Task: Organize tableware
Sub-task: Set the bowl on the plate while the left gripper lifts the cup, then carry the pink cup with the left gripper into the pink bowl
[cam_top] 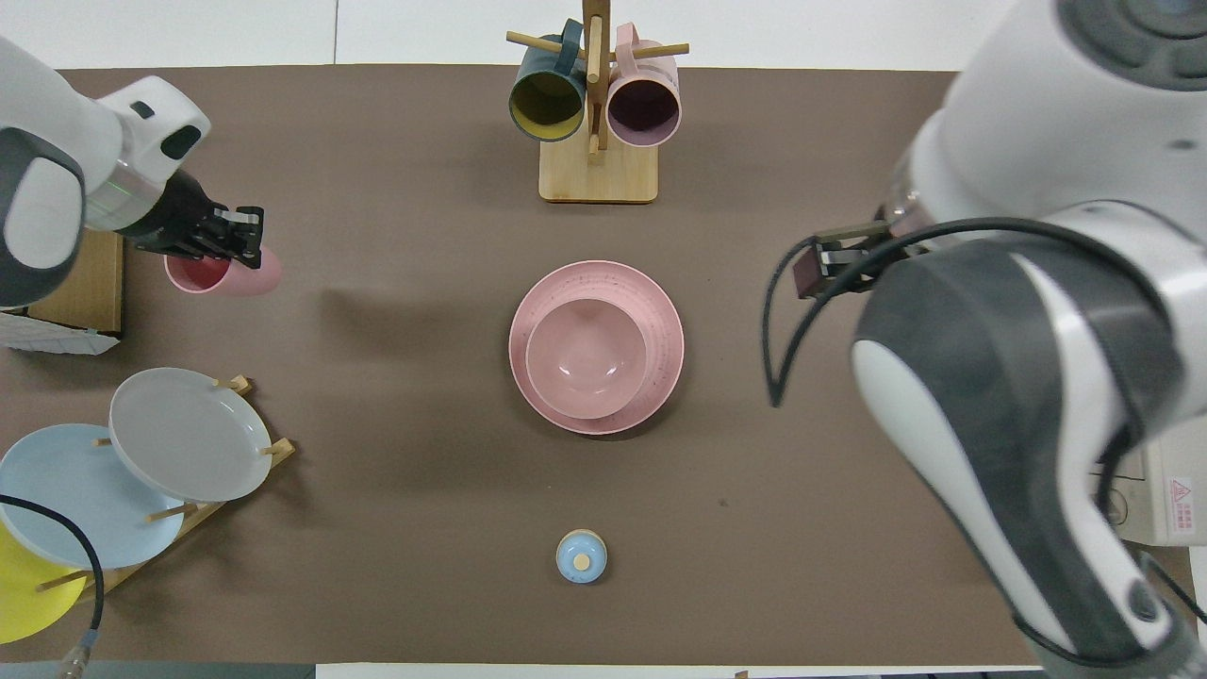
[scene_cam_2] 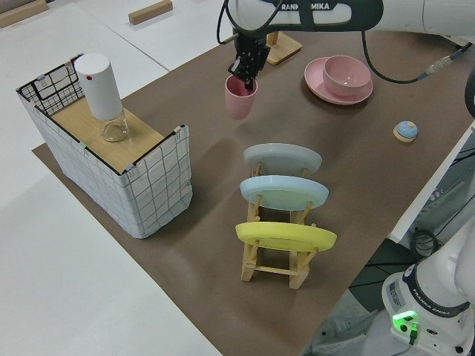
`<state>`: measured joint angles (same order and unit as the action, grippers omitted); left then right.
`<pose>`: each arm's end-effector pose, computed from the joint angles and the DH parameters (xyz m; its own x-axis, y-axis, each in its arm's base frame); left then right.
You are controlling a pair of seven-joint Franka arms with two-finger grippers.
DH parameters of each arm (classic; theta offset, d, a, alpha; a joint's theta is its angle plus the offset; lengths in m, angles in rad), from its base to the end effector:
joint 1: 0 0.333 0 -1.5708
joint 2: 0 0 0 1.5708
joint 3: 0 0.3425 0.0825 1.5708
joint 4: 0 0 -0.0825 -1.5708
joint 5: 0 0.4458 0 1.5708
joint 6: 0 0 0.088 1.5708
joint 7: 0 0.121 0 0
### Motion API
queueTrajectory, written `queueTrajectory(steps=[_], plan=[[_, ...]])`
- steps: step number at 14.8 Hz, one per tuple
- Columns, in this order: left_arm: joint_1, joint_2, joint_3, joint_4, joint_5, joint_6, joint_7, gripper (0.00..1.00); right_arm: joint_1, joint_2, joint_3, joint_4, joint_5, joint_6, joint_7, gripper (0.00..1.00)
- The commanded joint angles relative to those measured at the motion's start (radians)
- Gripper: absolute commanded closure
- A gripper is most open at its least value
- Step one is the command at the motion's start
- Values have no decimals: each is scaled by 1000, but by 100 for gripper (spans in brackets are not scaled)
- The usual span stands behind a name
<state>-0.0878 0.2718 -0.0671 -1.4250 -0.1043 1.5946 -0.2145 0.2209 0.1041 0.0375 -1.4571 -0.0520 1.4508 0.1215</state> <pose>0.6898 -0.1148 0.5385 0.9902 0.0623 -0.1251 0.0746 -0.9925 0.0968 0.6177 0.1549 0.6221 0.9862 0.1293 -0.1033 0.1360 -0.9888 0.0610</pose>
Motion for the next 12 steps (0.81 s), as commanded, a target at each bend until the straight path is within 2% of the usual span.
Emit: queueTrajectory(steps=[1,3,4,6,9,12], plan=[[-102,33,-10,173,-46,-131,-256,100,-75,-170,8,-201,17,25,-78,0],[-224,32,-13,189,-52,-95,-491,100,-109,-169,-1,-204,15,39,-114,0],[-278,26,-13,179,-55,-37,-573,100,-115,-162,-2,-201,6,77,-117,0],[-377,29,-11,114,-52,68,-673,100,-121,-147,-4,-184,-6,79,-118,0],[-452,38,-11,-9,-31,206,-727,100,-144,-127,-5,-184,-6,69,-123,0],[-474,50,-11,-97,-25,289,-749,100,-152,-126,-15,-181,0,44,-123,0]])
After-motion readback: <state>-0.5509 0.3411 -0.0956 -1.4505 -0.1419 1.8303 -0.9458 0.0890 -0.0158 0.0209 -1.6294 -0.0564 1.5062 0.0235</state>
